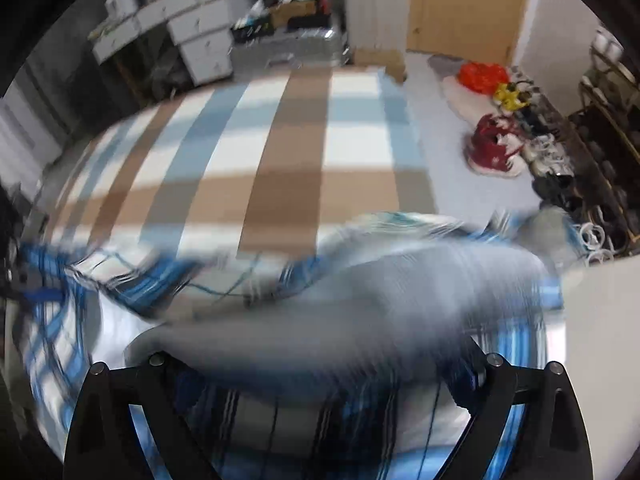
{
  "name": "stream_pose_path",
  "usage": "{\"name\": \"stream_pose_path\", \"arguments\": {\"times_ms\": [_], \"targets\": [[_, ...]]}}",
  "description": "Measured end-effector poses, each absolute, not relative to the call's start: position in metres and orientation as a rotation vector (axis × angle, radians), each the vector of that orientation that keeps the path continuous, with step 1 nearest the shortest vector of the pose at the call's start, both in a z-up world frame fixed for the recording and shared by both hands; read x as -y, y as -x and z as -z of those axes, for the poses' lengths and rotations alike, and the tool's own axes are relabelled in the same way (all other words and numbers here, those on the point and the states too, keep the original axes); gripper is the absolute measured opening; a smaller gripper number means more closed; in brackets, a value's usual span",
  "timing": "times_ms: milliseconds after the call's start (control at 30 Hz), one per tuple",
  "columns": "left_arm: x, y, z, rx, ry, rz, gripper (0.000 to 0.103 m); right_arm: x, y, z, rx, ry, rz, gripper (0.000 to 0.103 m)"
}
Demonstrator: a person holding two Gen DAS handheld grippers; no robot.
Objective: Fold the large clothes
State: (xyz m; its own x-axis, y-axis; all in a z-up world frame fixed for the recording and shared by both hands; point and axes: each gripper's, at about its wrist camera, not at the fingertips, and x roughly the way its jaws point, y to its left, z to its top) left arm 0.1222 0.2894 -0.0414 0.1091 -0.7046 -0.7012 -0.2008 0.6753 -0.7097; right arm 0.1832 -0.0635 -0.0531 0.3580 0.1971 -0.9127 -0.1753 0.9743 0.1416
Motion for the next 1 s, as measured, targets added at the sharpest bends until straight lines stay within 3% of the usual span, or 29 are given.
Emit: {"name": "stream_pose_path", "arguments": {"times_ms": [233,433,600,733,1000], "targets": [[-0.329,-0.143,0.01,-1.263,0.8,0.31,0.048,0.086,-0.223,0.015,-0.961,-0.003,-0.014,0.096],[-0.347,-0.11,-0.013,-1.257,0.769,0.378,0.048,0.099,-0.192,-0.015,-0.9,-0.107,-0.163,0.096],[-0.316,-0.061,-0.014,-1.331,0.628,0.519,0.049,0.063,-0.156,-0.006,-1.061,-0.039,-0.385,0.1],[-0.293,-0.04,0.01,-1.428,0.561,0.547,0.049,0.008,-0.126,0.022,-1.173,0.189,-0.447,0.1],[-0.295,-0.054,0.054,-1.488,0.652,0.488,0.048,-0.073,-0.141,0.068,-1.315,0.326,-0.467,0.1]]}}
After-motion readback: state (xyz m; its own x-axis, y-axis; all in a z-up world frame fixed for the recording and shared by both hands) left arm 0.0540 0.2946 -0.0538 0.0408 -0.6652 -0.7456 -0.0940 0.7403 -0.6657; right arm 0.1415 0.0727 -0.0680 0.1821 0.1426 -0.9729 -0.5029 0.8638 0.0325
